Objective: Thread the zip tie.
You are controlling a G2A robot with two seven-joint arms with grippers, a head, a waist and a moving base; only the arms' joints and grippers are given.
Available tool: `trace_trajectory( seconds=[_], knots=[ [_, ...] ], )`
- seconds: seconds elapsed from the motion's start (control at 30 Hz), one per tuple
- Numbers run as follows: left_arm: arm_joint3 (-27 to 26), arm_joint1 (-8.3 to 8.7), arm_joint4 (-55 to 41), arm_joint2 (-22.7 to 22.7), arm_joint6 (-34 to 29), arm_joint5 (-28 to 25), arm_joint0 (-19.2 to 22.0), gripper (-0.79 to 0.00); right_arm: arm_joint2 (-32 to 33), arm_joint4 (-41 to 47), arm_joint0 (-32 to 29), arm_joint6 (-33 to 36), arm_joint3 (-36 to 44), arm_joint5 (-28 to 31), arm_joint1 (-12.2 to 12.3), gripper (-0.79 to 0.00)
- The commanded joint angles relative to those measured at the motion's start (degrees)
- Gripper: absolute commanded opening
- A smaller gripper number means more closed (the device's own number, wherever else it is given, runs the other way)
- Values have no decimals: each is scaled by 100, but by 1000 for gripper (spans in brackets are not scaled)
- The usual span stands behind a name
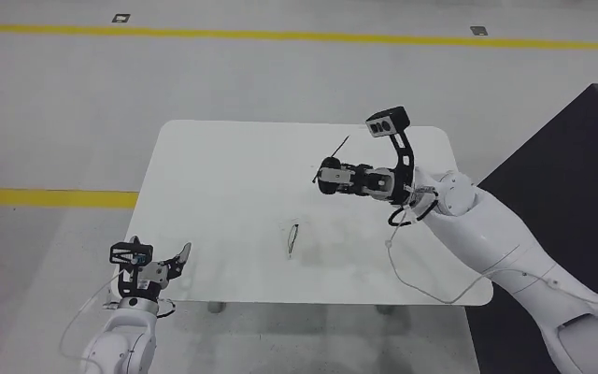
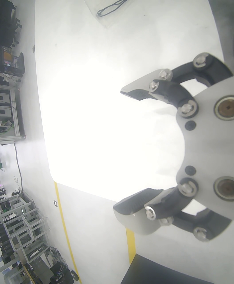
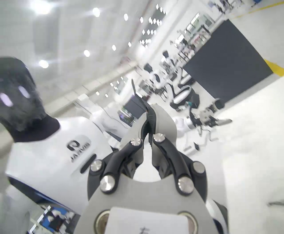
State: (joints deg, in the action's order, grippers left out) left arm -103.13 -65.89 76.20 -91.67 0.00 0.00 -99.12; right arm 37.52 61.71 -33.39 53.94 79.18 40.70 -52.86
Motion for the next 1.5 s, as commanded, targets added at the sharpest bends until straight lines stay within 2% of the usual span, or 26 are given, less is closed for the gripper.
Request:
trace_trajectory(
  seconds=[0.0, 0.07, 0.2, 0.33, 0.37, 0.6, 0.63, 0.73, 0.83, 0.93, 1.03, 1.33, 1.37, 1.47],
  knots=[
    [0, 0, 0, 0, 0, 0, 0, 0, 222, 825, -186, 224, -37, -610, 49, -785],
    [0, 0, 0, 0, 0, 0, 0, 0, 420, 1320, -353, 341, -100, -1182, 93, -785],
    [0, 0, 0, 0, 0, 0, 0, 0, 731, 1623, -584, 278, -209, -2165, 170, -785],
    [0, 0, 0, 0, 0, 0, 0, 0, 933, 1381, -718, -63, -207, -3085, 242, -785],
    [0, 0, 0, 0, 0, 0, 0, 0, 993, 1309, -741, -95, -157, -3225, 258, -785],
    [0, 0, 0, 0, 0, 0, 0, 0, 1074, 1149, -732, -31, -76, -3185, 272, -785],
    [-70, 4, 213, 27, 197, -19, -14, 0, 1074, 1149, -732, -31, -76, -3185, 272, -785],
    [-326, 17, 1791, 308, 1702, 377, -443, 0, 1030, 763, -768, -678, -116, -3744, 271, -785],
    [-333, 8, 2841, 525, 2773, 1097, -775, 0, 1015, 740, -739, -1077, -133, -4950, 276, -785],
    [-201, 3, 3286, 646, 3317, 1348, -802, 0, 1111, 988, -668, -1218, -185, -6010, 286, -785],
    [-107, -8, 3586, 662, 3232, 1586, -722, 0, 1126, 858, -613, -1189, -51, -6606, 291, -785],
    [-115, -6, 3616, 680, 3247, 1552, -722, 0, 1150, 707, -581, -1096, 26, -6683, 293, -785],
    [-143, 7, 3909, 754, 3333, 1395, -725, 0, 1150, 707, -581, -1096, 26, -6683, 293, -785],
    [-357, 48, 4900, 955, 3612, 1165, -787, 0, 912, -194, -641, -1688, 347, -6795, 276, -785]
  ],
)
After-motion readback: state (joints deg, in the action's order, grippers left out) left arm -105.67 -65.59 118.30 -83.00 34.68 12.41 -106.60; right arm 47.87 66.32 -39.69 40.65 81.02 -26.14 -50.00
